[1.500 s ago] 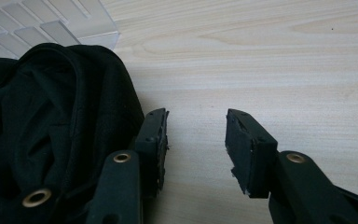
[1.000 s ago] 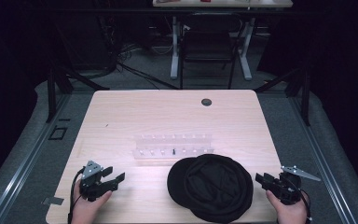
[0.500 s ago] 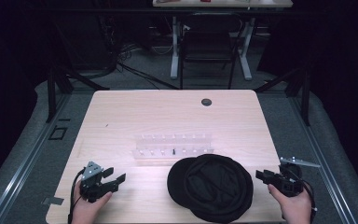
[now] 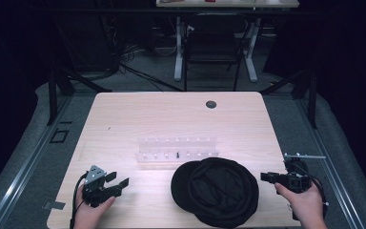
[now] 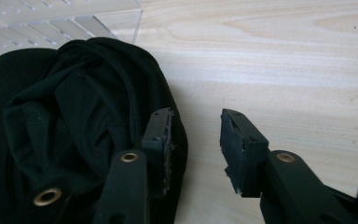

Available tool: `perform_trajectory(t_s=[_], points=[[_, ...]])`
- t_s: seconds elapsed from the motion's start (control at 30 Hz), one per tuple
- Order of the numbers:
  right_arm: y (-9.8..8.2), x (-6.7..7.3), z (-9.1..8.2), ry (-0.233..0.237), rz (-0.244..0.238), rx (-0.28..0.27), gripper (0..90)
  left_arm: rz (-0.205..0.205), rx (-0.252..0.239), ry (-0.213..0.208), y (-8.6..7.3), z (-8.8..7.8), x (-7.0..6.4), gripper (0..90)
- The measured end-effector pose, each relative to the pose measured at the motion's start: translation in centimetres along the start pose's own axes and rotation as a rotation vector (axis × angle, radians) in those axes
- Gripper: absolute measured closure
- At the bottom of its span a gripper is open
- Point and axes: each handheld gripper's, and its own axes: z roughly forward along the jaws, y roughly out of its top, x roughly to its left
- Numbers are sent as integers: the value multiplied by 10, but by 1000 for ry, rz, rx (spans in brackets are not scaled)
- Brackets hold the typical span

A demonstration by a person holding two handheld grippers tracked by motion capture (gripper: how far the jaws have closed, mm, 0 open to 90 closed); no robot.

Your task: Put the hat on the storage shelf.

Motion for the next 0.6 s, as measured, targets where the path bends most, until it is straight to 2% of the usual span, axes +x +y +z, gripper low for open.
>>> perform_trajectory(t_s=[0.1, 0.13, 0.6], points=[[3, 5, -3, -16, -8, 63, 653, 0, 8, -3, 0, 1, -1, 395], [3, 6, -1, 5, 1, 57, 655, 0, 7, -3, 0, 1, -1, 395], [10, 20, 5, -9, -29, 186, 697, 2, 8, -3, -1, 2, -2, 394]])
